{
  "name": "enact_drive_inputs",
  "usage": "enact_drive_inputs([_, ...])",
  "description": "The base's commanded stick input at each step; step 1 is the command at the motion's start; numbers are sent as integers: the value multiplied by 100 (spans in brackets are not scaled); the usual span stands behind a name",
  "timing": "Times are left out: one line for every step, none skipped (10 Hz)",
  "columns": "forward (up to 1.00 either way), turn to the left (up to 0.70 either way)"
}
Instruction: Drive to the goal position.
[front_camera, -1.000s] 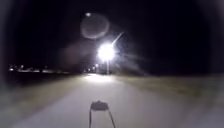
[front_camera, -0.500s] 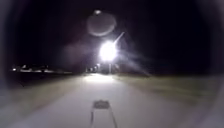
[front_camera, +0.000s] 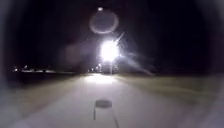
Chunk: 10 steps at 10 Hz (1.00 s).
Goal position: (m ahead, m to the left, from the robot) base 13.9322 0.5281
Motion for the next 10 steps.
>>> enact_drive_inputs([100,9])
enact_drive_inputs([100,0])
enact_drive_inputs([100,3])
enact_drive_inputs([100,6])
enact_drive_inputs([100,9])
enact_drive_inputs([100,12])
enact_drive_inputs([100,15])
enact_drive_inputs([100,18])
enact_drive_inputs([100,21])
enact_drive_inputs([100,24])
